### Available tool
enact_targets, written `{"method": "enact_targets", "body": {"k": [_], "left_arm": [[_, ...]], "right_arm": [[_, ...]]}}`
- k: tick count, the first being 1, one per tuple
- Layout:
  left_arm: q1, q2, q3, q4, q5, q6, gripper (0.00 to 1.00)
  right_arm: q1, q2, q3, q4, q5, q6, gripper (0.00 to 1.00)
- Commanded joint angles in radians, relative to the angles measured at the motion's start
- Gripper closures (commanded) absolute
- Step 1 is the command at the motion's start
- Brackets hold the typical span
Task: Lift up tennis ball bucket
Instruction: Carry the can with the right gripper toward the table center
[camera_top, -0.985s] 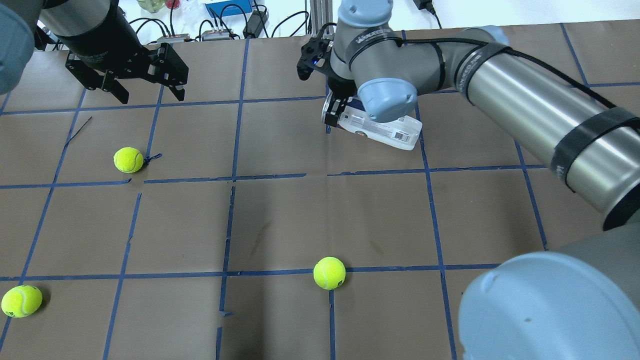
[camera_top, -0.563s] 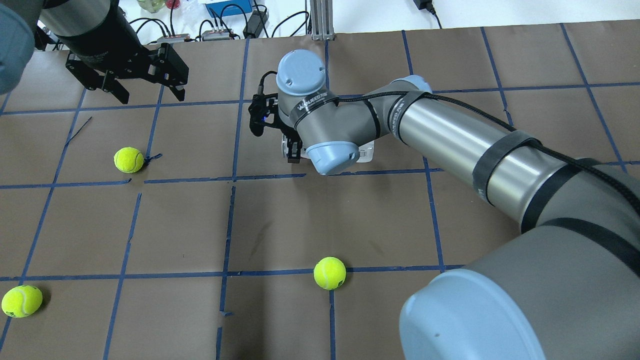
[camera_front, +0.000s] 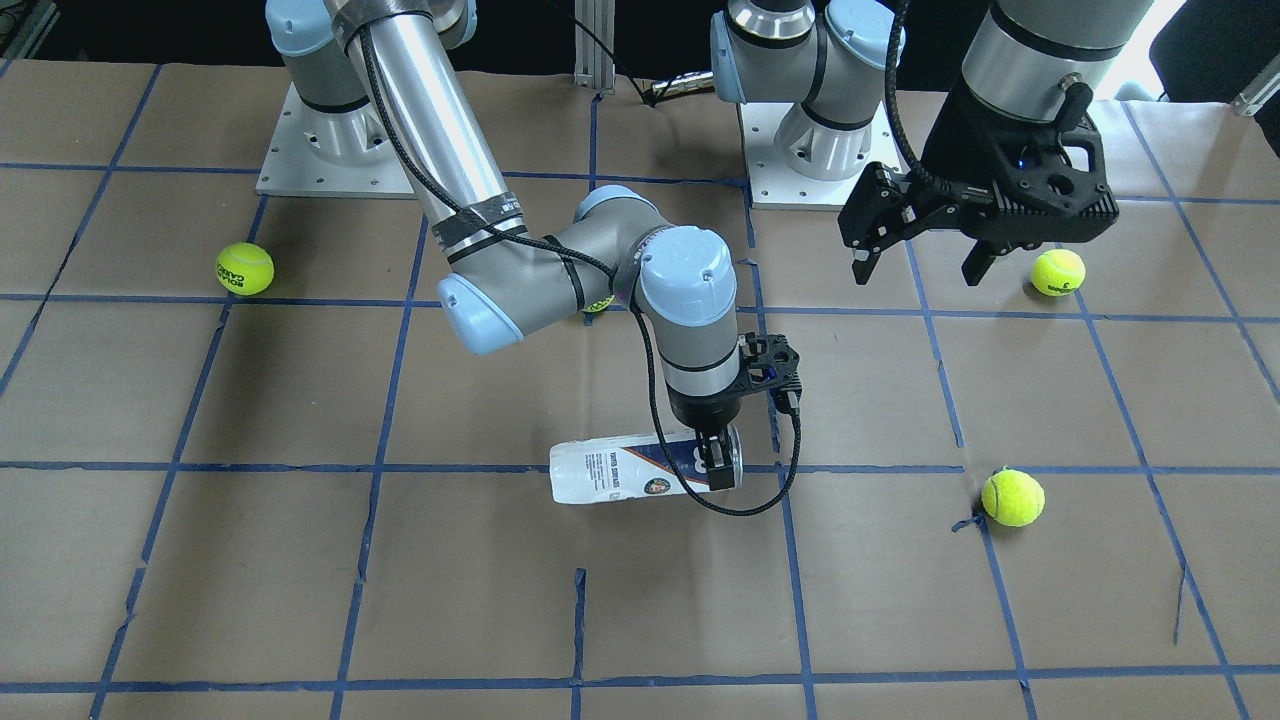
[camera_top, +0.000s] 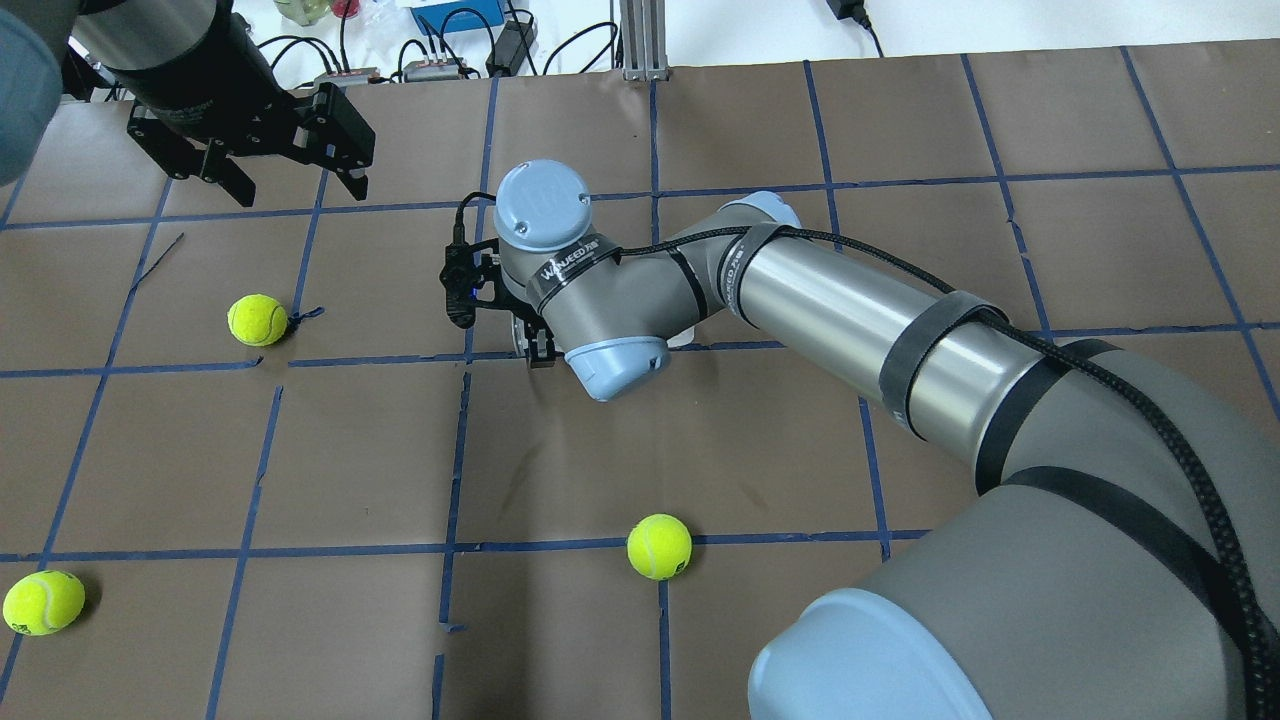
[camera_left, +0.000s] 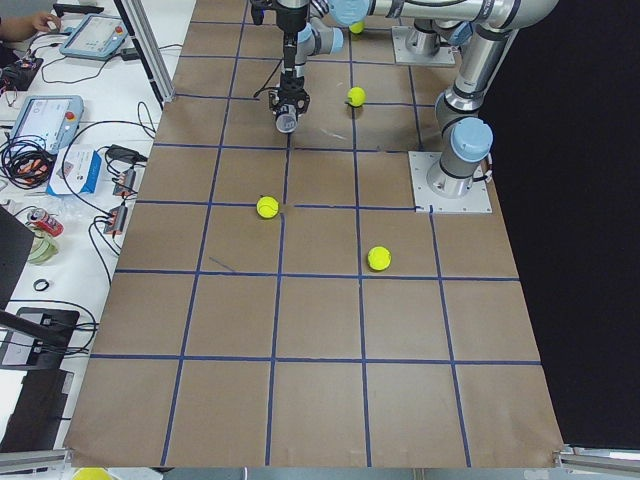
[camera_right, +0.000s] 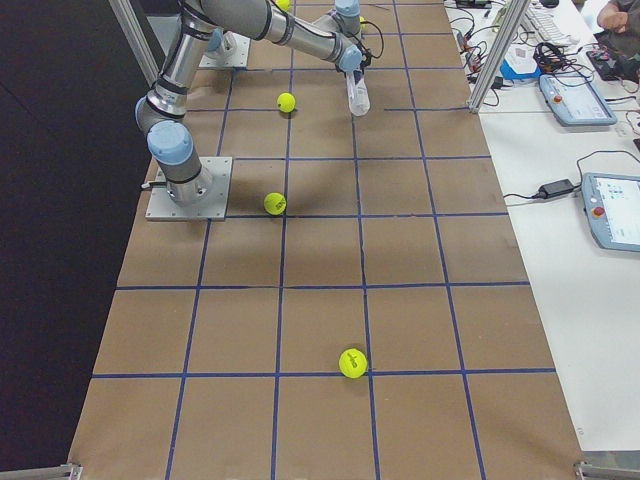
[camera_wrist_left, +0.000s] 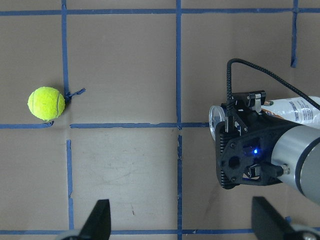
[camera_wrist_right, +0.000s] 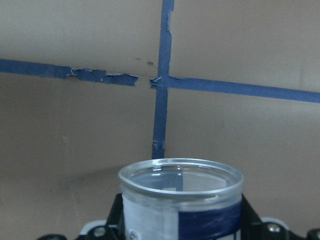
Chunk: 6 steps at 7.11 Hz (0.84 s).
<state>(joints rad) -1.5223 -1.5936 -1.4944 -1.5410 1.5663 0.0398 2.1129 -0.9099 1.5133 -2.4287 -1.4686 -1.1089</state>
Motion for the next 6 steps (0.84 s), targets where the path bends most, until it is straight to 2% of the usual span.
{"method": "enact_targets", "body": {"k": [1,2,3,6], "left_arm": [[0.001,0.001,-0.001,-0.001,0.001,0.0,0.0],[0.001,0.001,-0.001,-0.001,0.001,0.002,0.0],[0.001,0.001,-0.003,0.001,-0.002,0.006,0.0],[0.004,-0.006,-0.009,0.001,-0.006,0.012,0.0]], "right_arm": [[-0.004,-0.004,0.015,-0.001,-0.006,0.018,0.0],[-0.037,-0.029,0.013,0.0,-0.007,0.024,0.0],[-0.095,-0.07,0.015,0.087,-0.009,0.026,0.0],[-0.371,-0.271,0.019,0.417,0.004,0.057,0.0]]}}
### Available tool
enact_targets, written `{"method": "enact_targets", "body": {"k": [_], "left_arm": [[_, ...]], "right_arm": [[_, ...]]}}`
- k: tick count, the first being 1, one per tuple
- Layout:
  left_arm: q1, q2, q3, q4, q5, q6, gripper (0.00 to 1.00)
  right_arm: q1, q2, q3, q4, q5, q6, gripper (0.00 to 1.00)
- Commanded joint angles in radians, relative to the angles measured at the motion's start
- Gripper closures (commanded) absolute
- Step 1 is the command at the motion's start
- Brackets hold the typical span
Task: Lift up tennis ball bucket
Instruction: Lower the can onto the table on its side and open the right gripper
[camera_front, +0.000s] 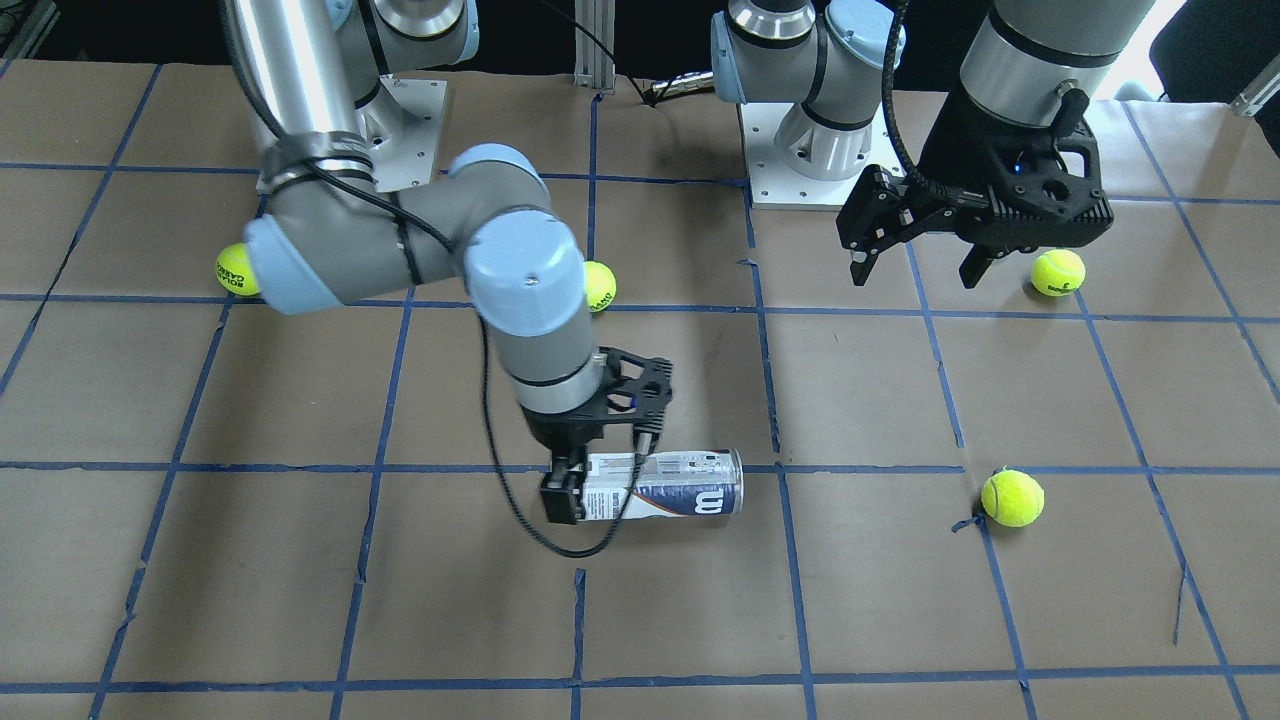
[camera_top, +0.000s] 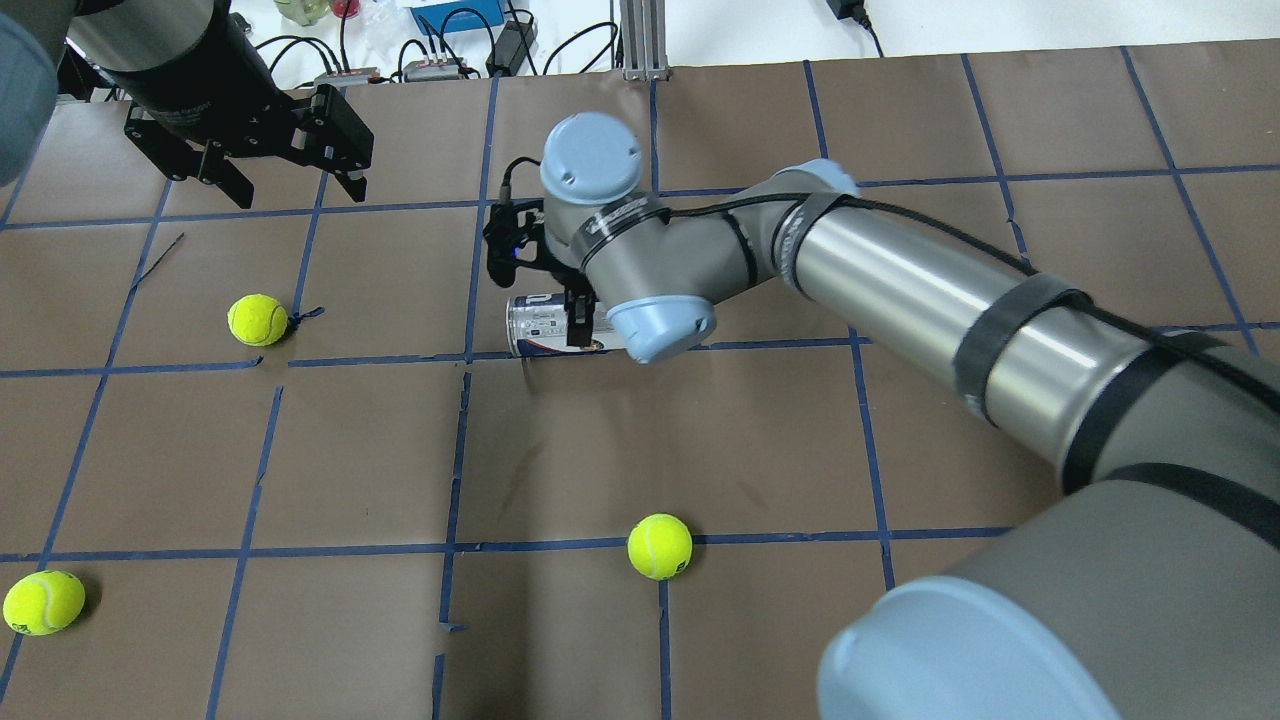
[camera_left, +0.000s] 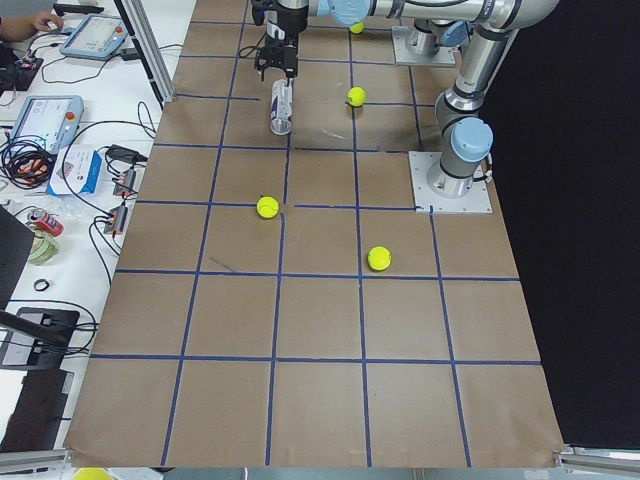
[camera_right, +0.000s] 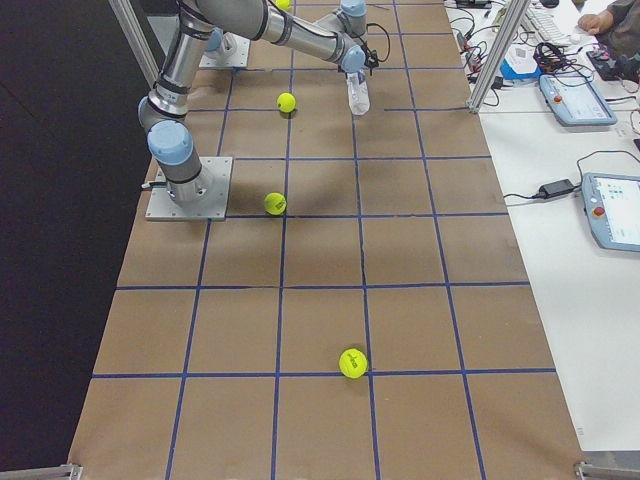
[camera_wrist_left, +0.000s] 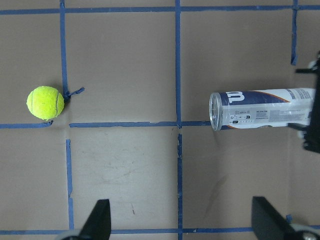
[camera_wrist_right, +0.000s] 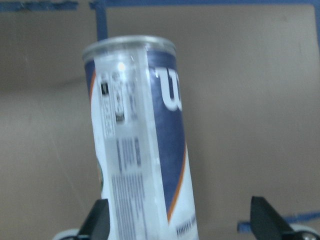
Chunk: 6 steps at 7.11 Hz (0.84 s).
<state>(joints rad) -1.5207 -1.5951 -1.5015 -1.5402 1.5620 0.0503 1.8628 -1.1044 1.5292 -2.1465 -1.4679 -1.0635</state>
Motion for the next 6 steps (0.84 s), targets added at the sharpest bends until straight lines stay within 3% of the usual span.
{"method": "enact_targets", "body": {"k": [1,2,4,6], "left_arm": [[0.002,-0.014,-0.002,0.0,-0.003,0.002,0.0],[0.004,-0.019,0.003,0.0,-0.005,0.002,0.0],[0.002,-0.017,0.001,-0.009,-0.034,0.002,0.0],[0.002,-0.022,-0.011,-0.009,-0.034,0.002,0.0]], "right_arm": [[-0.211,-0.122,0.005,0.182,0.009,0.013,0.0],[-0.278,-0.193,0.005,0.318,0.027,0.043,0.0],[-0.336,-0.264,-0.006,0.538,0.012,0.283,0.0],[-0.338,-0.345,-0.003,0.559,-0.008,0.489,0.0]]}}
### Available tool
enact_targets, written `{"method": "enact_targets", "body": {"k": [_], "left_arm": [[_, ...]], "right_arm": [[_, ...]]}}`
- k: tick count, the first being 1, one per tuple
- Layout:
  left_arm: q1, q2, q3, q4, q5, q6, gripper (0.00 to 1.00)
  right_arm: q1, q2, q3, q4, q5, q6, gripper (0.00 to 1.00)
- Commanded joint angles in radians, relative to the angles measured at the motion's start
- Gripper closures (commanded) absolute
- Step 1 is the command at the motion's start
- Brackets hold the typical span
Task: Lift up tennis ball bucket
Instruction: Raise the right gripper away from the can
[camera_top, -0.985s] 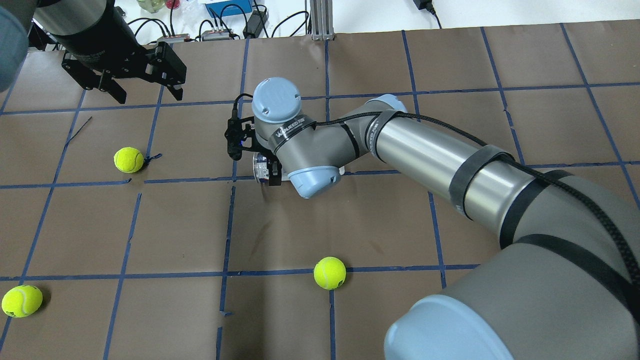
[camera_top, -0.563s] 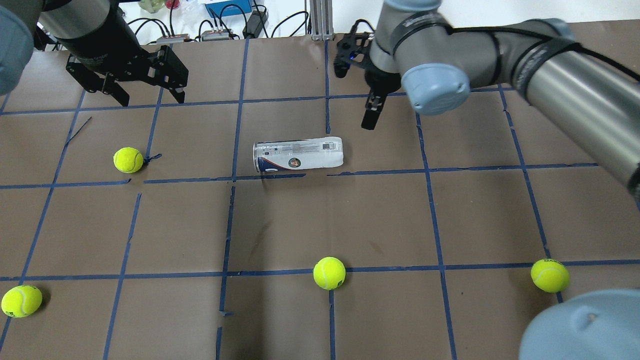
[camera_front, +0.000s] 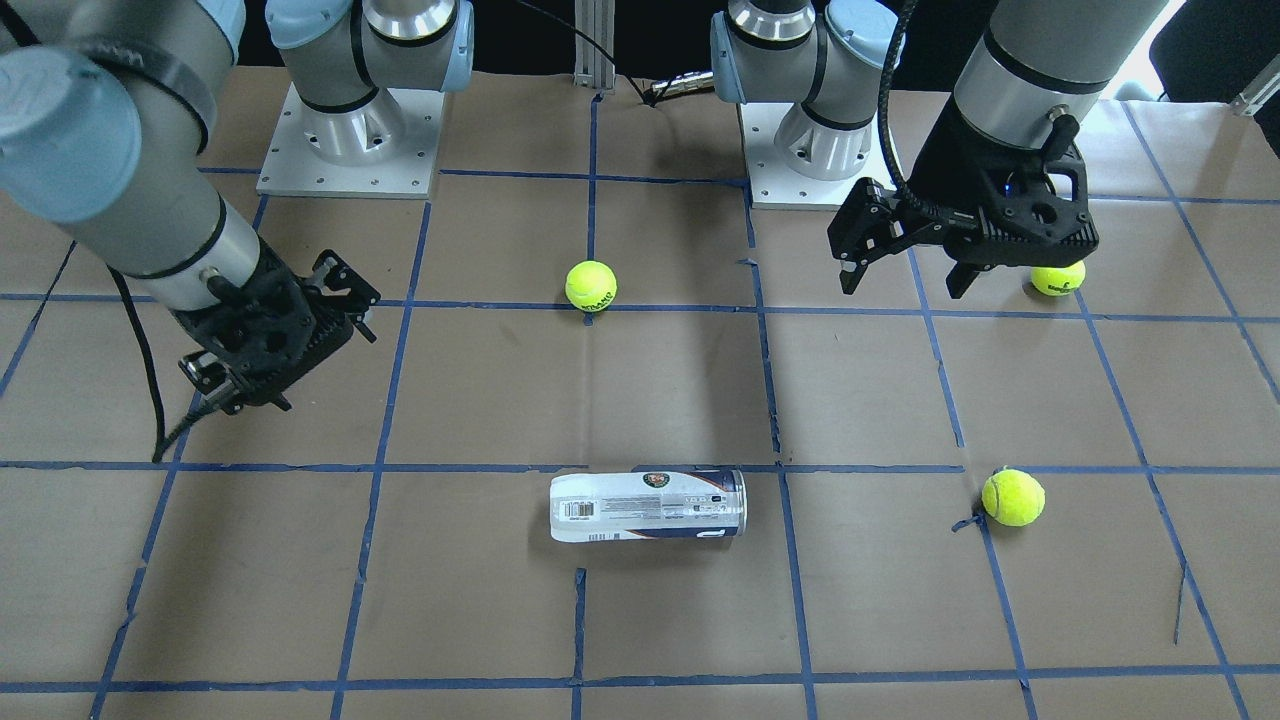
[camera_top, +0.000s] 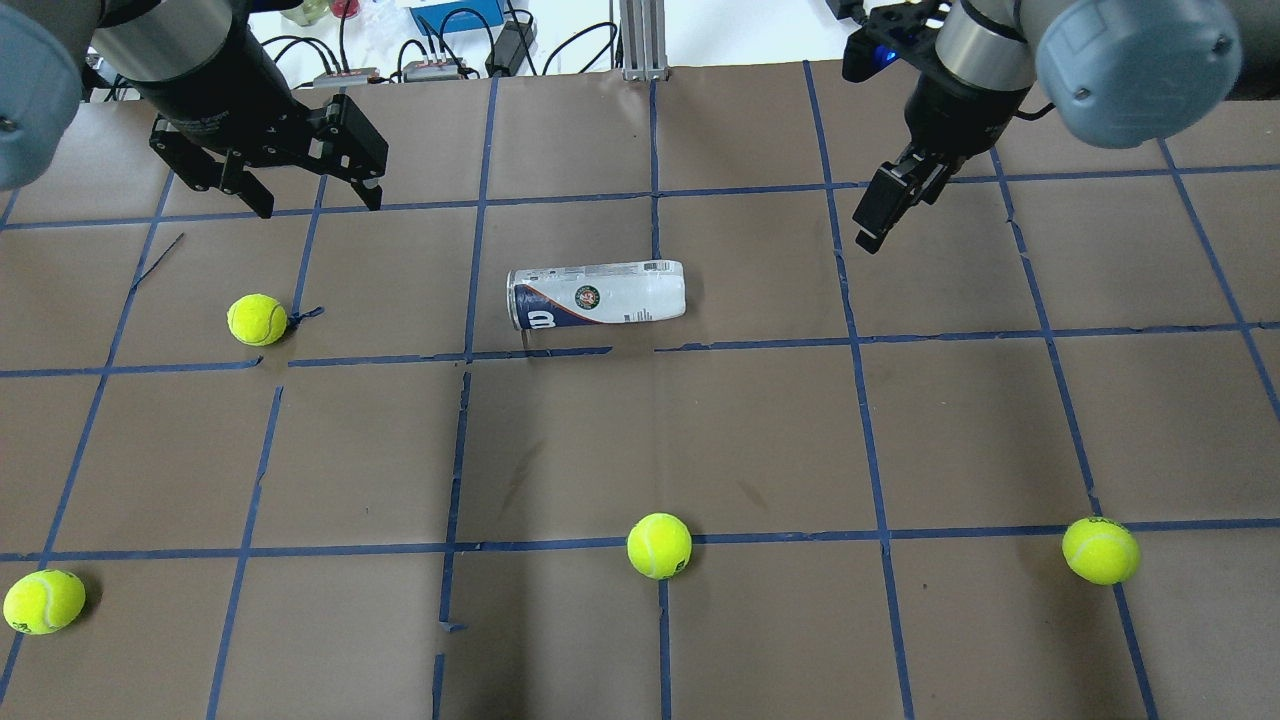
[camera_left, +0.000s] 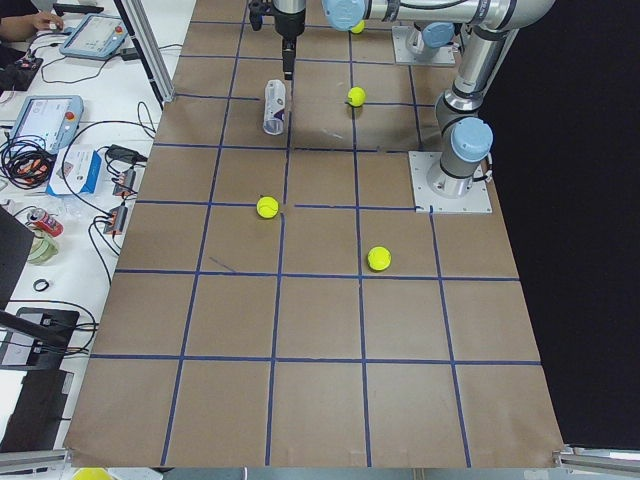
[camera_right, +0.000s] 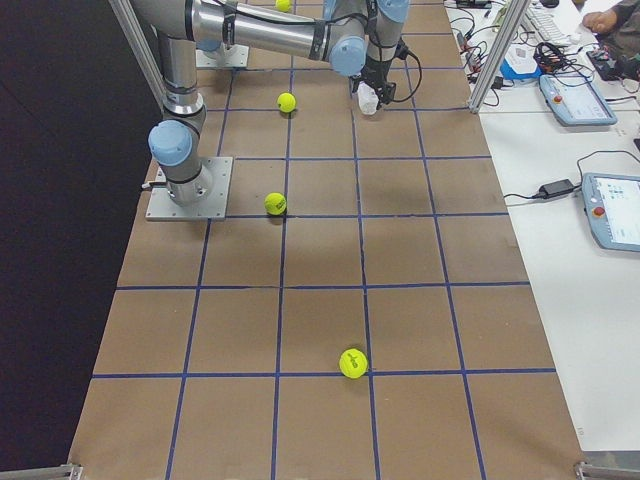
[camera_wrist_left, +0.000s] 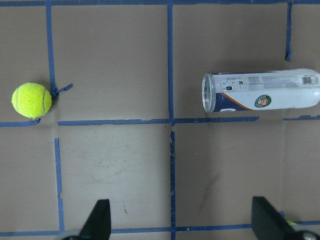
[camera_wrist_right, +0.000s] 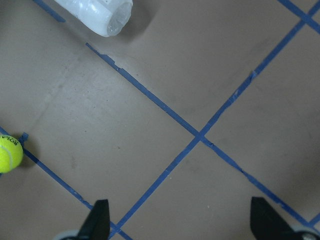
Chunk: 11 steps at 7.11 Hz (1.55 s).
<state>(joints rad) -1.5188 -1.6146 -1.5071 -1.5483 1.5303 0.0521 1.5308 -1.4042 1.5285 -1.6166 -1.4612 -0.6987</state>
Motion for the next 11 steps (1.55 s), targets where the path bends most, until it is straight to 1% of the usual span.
{"method": "enact_targets", "body": {"k": [1,2,3,4,5,6,7,8,9,10,11], "left_arm": [[0.0,-0.002,-0.012,-0.001,-0.001,0.0,0.0],[-0.001,-0.005,-0.021,-0.01,-0.002,0.002,0.0],[0.0,-0.007,-0.021,-0.027,-0.002,0.003,0.0],[-0.003,-0.004,-0.022,-0.029,-0.001,0.003,0.0],[-0.001,0.002,-0.024,-0.032,0.001,0.003,0.0],[-0.001,0.002,-0.025,-0.033,0.001,0.009,0.0],[0.011,-0.007,-0.021,-0.014,-0.002,0.084,0.0],[0.038,-0.02,-0.006,-0.009,-0.018,0.107,0.0],[0.045,-0.024,-0.015,-0.009,-0.059,0.118,0.0],[0.055,-0.059,-0.021,-0.01,-0.094,0.121,0.0],[0.06,-0.126,0.0,-0.016,-0.145,0.12,0.0]], "right_arm": [[-0.005,-0.085,-0.002,0.046,-0.045,0.278,0.0],[-0.006,-0.104,-0.001,0.056,-0.048,0.439,0.0],[-0.006,-0.136,0.004,0.137,-0.039,0.509,0.0],[-0.009,-0.145,0.002,0.183,-0.047,0.631,0.0],[-0.009,-0.148,0.008,0.194,-0.05,0.692,0.0],[-0.008,-0.173,0.04,0.21,-0.074,0.734,0.0],[-0.008,-0.188,0.048,0.204,-0.115,0.728,0.0],[-0.008,-0.197,0.038,0.195,-0.113,0.725,0.0],[0.003,-0.175,0.038,0.179,-0.114,0.723,0.0],[0.012,-0.176,0.029,0.194,-0.128,0.723,0.0],[0.011,-0.167,0.035,0.192,-0.155,0.723,0.0]]}}
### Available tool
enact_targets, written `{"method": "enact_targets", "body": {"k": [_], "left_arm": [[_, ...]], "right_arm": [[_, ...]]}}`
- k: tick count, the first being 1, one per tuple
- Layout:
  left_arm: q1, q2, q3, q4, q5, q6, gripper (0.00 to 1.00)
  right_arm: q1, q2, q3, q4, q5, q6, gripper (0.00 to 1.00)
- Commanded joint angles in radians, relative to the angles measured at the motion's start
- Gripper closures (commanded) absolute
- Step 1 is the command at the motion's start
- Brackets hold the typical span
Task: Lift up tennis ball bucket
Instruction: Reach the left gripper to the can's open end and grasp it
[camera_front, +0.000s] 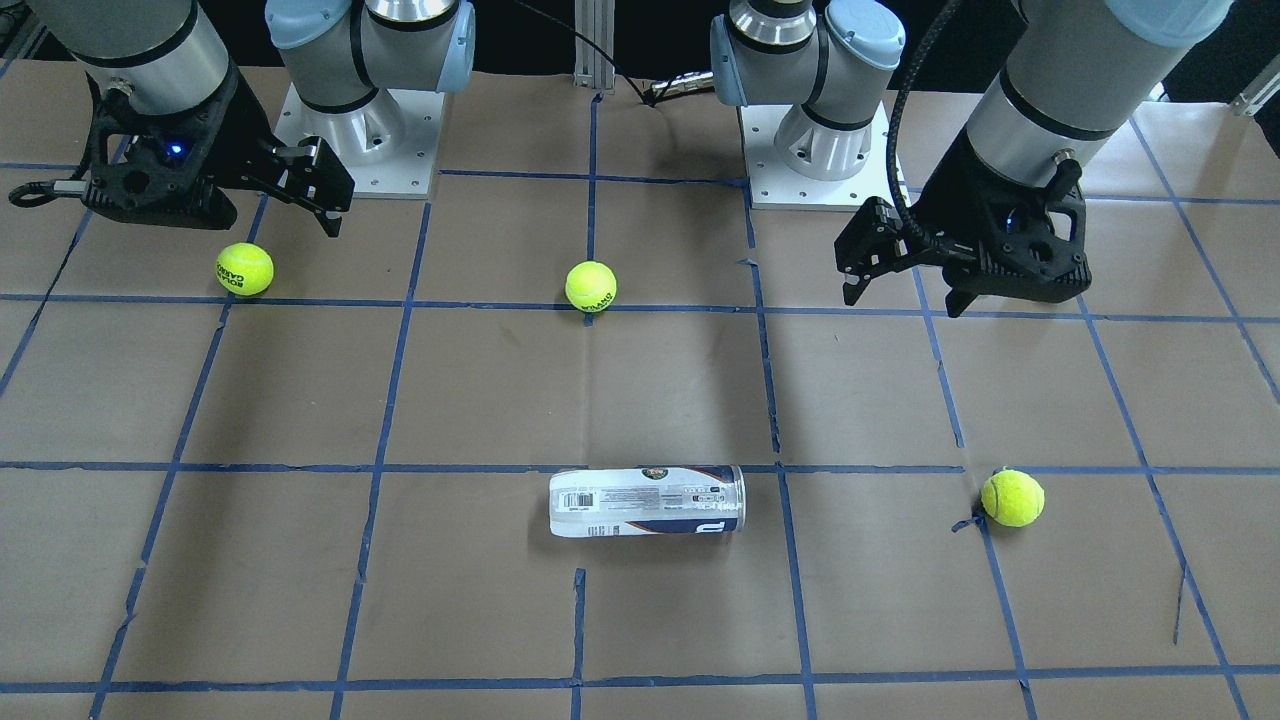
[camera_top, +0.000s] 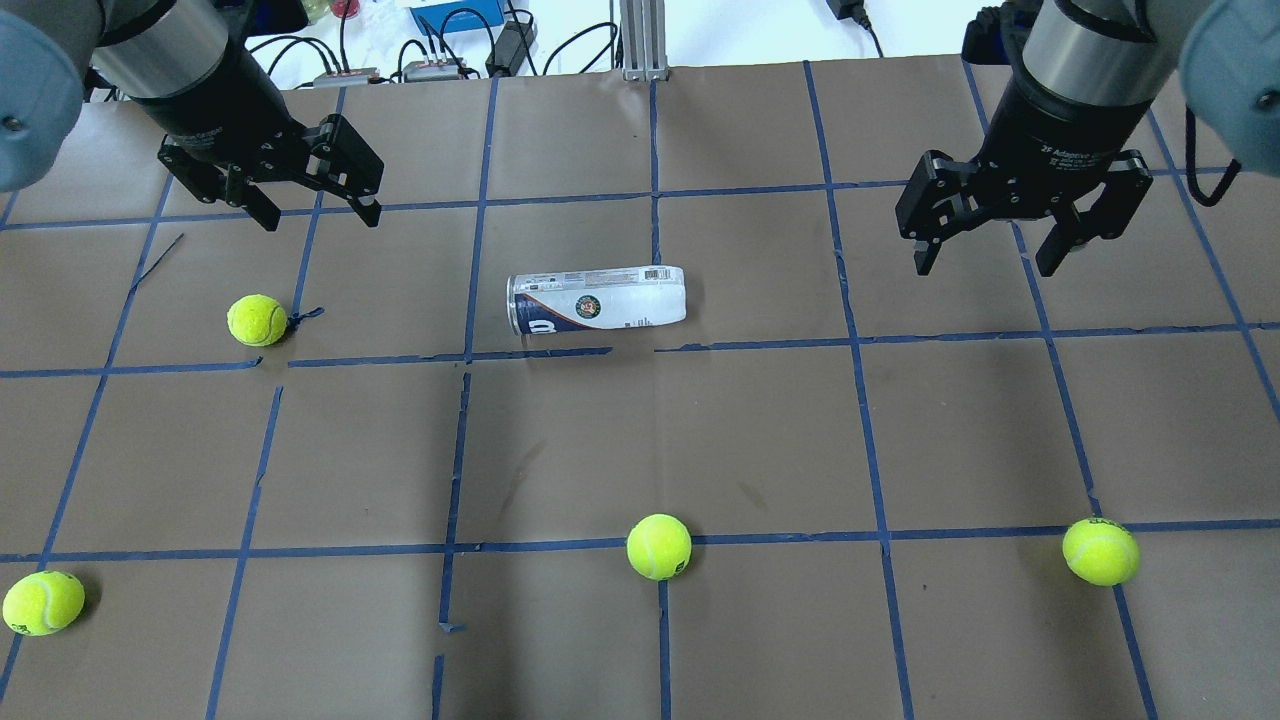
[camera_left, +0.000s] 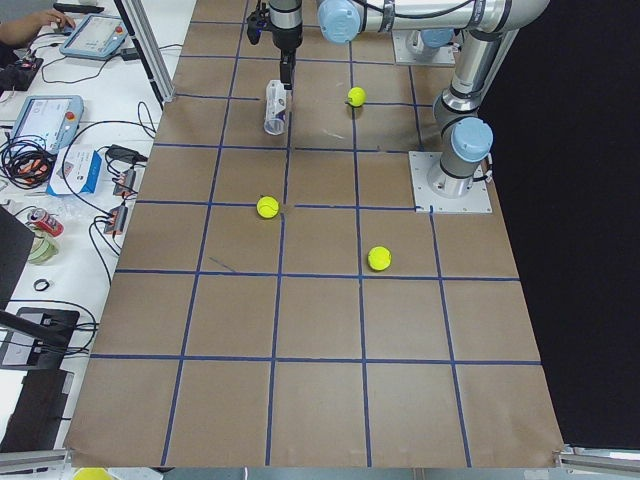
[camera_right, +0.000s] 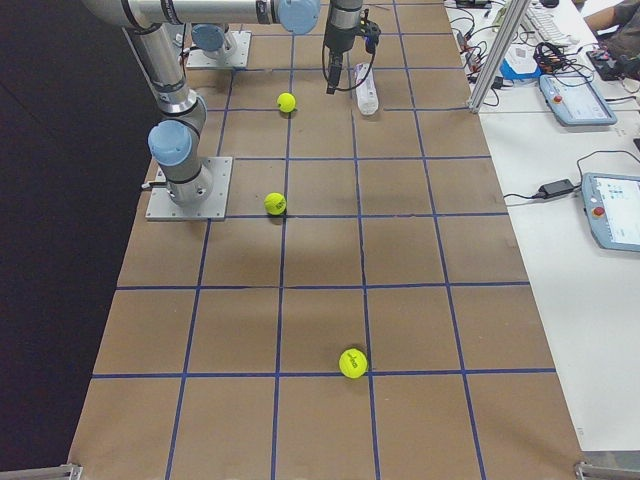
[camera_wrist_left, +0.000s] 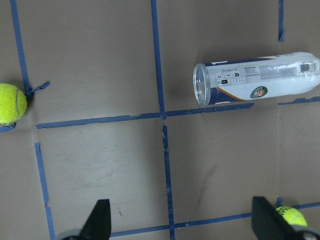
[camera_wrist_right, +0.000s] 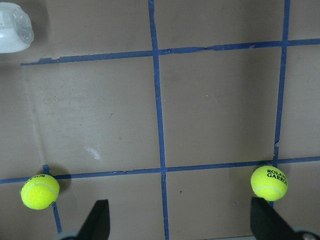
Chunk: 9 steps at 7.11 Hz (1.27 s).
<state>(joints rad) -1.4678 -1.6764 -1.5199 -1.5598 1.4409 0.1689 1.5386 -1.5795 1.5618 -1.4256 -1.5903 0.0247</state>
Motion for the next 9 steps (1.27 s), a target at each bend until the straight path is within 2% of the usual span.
{"method": "enact_targets", "body": {"k": [1,2,3,4,5,7,9], "left_arm": [[0.015,-0.121,-0.005,0.012,-0.15,0.026,0.0],[0.02,-0.188,-0.016,0.091,-0.158,0.068,0.02],[0.02,-0.224,-0.016,0.095,-0.206,0.064,0.02],[0.021,-0.256,-0.026,0.086,-0.329,0.063,0.03],[0.023,-0.293,-0.043,0.107,-0.342,0.072,0.03],[0.034,-0.35,-0.083,0.189,-0.43,0.072,0.03],[0.034,-0.387,-0.13,0.304,-0.438,0.073,0.03]], "right_arm": [[0.003,0.022,-0.006,-0.016,-0.028,0.0,0.0],[0.002,0.041,-0.011,-0.018,-0.028,0.0,0.0],[-0.005,0.039,-0.009,-0.015,-0.03,0.0,0.0],[0.003,0.036,-0.011,-0.015,-0.028,0.0,0.0],[0.005,0.036,-0.009,-0.015,-0.028,-0.002,0.0],[0.005,0.036,-0.009,-0.016,-0.028,0.0,0.0],[0.005,0.036,-0.009,-0.016,-0.028,0.0,0.0]]}}
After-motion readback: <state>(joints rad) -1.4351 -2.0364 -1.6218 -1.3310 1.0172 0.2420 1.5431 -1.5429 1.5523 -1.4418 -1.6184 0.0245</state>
